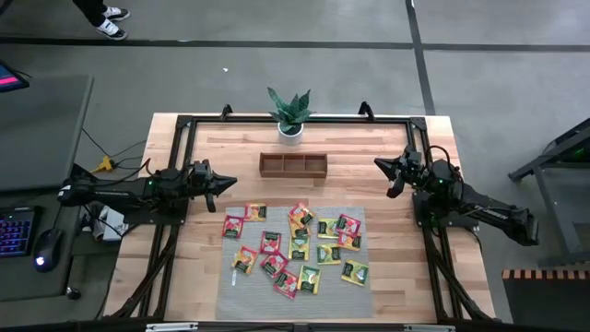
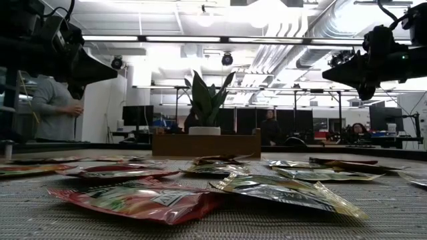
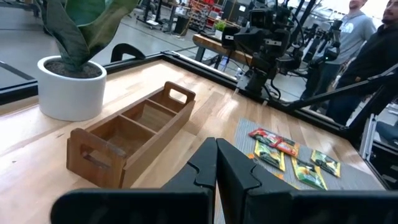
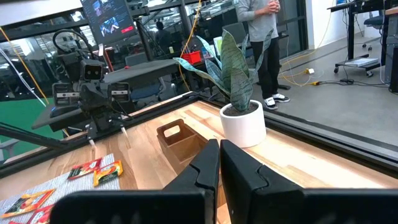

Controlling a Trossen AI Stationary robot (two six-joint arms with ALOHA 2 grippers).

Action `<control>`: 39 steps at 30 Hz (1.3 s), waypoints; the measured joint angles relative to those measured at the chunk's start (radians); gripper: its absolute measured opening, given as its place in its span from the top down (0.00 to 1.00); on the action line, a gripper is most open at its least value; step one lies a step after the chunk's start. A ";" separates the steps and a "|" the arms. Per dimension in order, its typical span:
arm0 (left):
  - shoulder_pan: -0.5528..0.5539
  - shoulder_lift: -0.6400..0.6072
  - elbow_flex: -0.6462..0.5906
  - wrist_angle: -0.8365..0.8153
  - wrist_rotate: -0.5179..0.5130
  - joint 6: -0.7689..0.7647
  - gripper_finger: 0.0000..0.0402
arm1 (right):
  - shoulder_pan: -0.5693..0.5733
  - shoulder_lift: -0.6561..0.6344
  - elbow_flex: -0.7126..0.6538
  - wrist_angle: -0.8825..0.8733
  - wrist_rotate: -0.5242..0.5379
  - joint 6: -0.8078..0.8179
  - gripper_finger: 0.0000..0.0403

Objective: Pick & Place Tea
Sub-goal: Put the orange tea bag into the left section of the wooden organizer

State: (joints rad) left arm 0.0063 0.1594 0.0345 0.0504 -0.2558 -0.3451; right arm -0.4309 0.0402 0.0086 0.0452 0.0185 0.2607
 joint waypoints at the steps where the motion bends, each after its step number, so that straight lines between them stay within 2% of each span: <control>1: 0.000 0.000 0.000 0.000 0.000 0.000 1.00 | 0.000 0.000 0.000 0.000 0.000 0.000 0.97; 15: 0.000 0.000 0.000 0.017 -0.042 0.000 1.00 | 0.000 0.000 0.000 0.000 0.000 0.000 0.97; 22: 0.000 0.000 0.000 0.025 -0.021 0.000 1.00 | 0.000 0.000 0.000 0.000 0.000 0.000 0.97; 27: 0.000 0.000 0.000 0.064 0.033 0.001 1.00 | 0.000 0.000 0.000 0.000 0.000 0.000 0.97; 35: 0.000 0.000 0.000 0.066 0.019 0.008 1.00 | 0.000 0.000 0.000 0.000 0.000 0.000 0.97; 39: 0.000 0.000 0.039 0.056 0.093 0.087 1.00 | 0.000 0.000 0.000 0.000 0.000 0.000 0.97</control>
State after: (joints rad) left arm 0.0063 0.1595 0.0731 0.1062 -0.1624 -0.2578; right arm -0.4311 0.0401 0.0087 0.0448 0.0189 0.2607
